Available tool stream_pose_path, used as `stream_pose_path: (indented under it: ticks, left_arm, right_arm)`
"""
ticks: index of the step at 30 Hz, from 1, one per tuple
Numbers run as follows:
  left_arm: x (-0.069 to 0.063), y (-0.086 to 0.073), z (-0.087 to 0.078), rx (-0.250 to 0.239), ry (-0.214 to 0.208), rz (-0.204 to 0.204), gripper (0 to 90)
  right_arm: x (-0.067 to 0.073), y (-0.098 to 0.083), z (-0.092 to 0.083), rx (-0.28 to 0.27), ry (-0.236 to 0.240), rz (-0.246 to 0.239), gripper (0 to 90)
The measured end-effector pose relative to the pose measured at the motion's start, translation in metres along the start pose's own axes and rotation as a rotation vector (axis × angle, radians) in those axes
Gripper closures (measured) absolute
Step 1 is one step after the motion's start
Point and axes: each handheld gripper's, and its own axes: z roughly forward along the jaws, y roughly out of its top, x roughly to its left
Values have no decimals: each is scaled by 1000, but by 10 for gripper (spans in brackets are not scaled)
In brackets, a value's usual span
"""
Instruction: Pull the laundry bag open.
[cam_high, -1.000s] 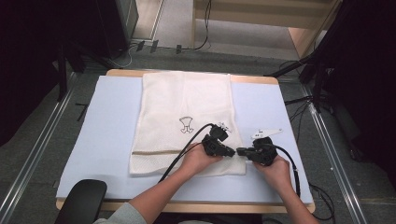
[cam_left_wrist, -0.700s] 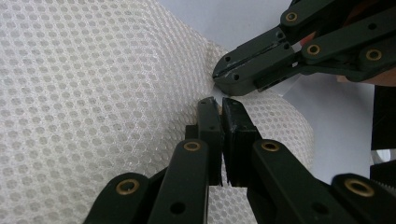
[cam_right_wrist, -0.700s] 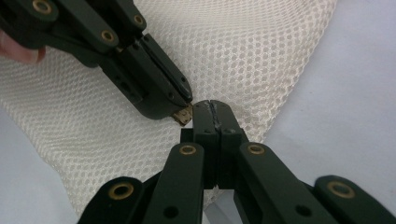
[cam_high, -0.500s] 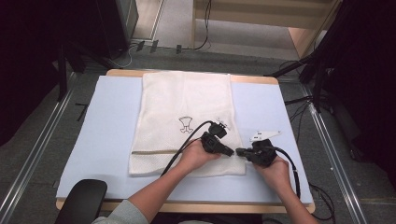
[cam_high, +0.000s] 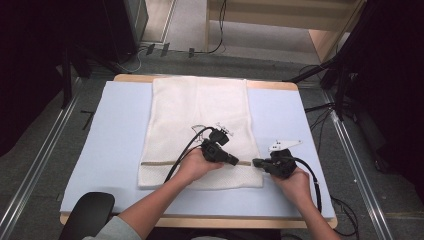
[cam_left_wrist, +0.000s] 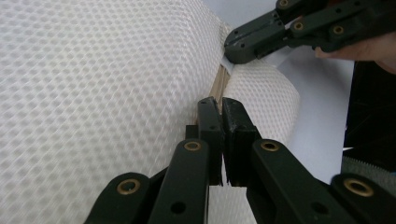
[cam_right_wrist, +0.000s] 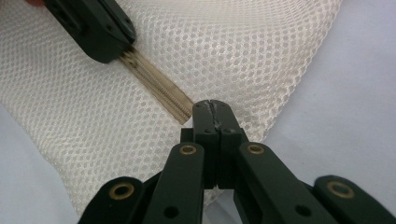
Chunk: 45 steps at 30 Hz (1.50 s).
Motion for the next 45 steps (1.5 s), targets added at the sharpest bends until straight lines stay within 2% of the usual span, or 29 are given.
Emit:
stream_pose_path:
  ticks: [3, 6, 12, 18, 22, 26, 31, 37, 45]
  left_arm:
    - [2, -3, -5, 2, -8, -1, 891]
    - [4, -9, -7, 7, 10, 4, 891]
    - [8, -20, -17, -18, 10, -8, 891]
    - [13, -24, -25, -25, -3, -13, 890]
    - [15, -26, -26, -21, -22, -32, 890]
    - [15, -27, -27, -34, -19, -28, 890]
    - [17, -28, -31, -39, -34, -41, 890]
    - [19, -29, -32, -17, -32, -42, 891]
    - [22, -32, -41, -28, -28, -50, 891]
  right_arm:
    - [0, 0, 1, -1, 6, 1, 900]
    - [0, 1, 1, 1, 6, -3, 900]
    - [0, 1, 1, 1, 5, -5, 900]
    - [0, 1, 1, 1, 8, 1, 900]
    - [-1, 1, 1, -1, 12, -2, 900]
    - [-2, 1, 1, 0, 22, -2, 900]
    - [-1, 1, 1, -1, 19, -20, 900]
    - [-3, 2, 1, 7, 29, -33, 900]
    - [-3, 4, 1, 19, 33, -42, 900]
